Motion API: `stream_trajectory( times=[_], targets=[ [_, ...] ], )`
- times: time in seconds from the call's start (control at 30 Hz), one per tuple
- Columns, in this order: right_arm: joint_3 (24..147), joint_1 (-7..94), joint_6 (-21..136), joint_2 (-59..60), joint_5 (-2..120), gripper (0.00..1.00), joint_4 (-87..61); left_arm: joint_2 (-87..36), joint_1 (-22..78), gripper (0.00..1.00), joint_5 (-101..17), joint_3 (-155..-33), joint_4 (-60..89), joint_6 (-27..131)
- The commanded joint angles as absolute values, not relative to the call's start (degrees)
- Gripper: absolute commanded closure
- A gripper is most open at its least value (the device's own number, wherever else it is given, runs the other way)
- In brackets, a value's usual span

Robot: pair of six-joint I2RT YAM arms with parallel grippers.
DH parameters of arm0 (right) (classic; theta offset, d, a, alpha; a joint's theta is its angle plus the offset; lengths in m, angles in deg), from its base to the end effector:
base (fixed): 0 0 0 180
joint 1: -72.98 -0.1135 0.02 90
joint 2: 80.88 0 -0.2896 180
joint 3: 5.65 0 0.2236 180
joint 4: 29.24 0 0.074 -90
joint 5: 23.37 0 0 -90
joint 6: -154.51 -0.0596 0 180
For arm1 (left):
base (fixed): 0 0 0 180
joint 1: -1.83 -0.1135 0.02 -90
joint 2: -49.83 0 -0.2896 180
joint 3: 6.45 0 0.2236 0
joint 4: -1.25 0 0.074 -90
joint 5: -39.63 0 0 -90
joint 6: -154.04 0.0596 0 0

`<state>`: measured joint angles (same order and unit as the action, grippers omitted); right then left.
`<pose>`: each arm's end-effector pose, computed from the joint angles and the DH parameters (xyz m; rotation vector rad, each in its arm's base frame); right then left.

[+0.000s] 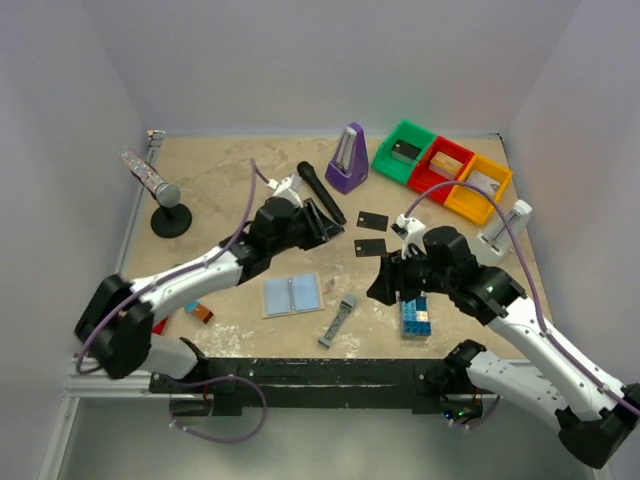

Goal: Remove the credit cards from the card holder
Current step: Remove the credit card from the card holder.

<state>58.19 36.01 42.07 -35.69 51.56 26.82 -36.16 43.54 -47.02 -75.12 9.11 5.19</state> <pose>0.0963 0.0919 0.3105 -0.4462 2.2944 0.8391 0.2470 -0.2248 0.2790 -0.2893 2.1957 -1.1227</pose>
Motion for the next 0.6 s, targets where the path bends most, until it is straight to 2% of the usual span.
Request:
stream_trajectory(
  times=[0.0,0.1,0.2,0.33,0.43,0.57],
  targets=[
    [58.1,33.0,41.9,-30.6,48.7,0.41,22.2,-19.8,44.1,0.59,-54.4,-66.0,15.7,8.8],
    [60.5,27.8,42.5,-25.2,54.1,0.39,22.5,-5.3,44.5,0.55,-60.7,-56.4,23.4,7.7],
    [63.0,26.0,41.7,-18.4,55.3,0.35,21.4,8.7,44.6,0.37,-67.1,-47.5,32.6,4.0],
    [66.5,26.0,40.7,-9.9,56.2,0.33,19.2,24.7,44.5,0.17,-71.0,-41.7,40.8,1.9],
    [71.1,26.0,40.8,-2.5,58.5,0.32,19.8,29.9,44.5,0.14,-71.5,-40.8,44.2,2.8],
    [76.4,26.0,40.7,5.9,59.3,0.32,20.9,28.6,44.5,0.16,-70.3,-42.2,47.0,4.0]
  ],
)
